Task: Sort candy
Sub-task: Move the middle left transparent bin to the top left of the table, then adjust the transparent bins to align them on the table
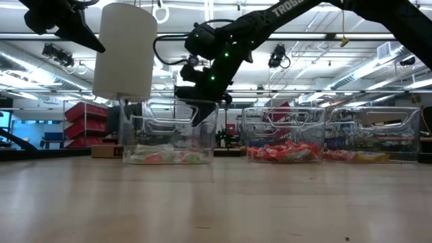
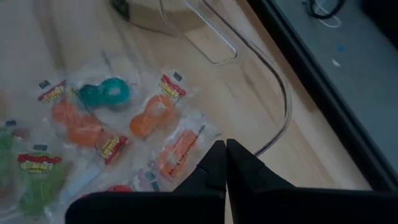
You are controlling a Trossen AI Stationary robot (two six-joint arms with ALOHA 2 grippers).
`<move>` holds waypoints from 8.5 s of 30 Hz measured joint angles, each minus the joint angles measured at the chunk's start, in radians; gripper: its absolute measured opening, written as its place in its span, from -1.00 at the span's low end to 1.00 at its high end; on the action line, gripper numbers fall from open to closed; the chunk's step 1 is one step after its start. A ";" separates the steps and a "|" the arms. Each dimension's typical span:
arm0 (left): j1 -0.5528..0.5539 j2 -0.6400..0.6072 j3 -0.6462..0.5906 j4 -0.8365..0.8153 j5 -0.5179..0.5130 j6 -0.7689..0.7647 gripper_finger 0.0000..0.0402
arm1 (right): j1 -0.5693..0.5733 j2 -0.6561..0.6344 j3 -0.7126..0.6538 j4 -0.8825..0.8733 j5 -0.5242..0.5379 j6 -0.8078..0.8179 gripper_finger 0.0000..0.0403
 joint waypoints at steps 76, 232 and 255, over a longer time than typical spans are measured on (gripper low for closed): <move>0.758 0.265 -0.341 0.964 0.602 0.279 -1.00 | 0.297 -0.682 -0.052 -0.591 0.080 0.097 -1.00; 0.071 0.054 -0.341 1.188 0.477 0.348 -1.00 | 0.229 -0.686 -0.804 0.129 -0.104 0.212 -1.00; 0.071 0.054 -0.341 1.187 0.477 0.349 -1.00 | 0.254 -0.791 -0.810 0.138 -0.108 0.185 -1.00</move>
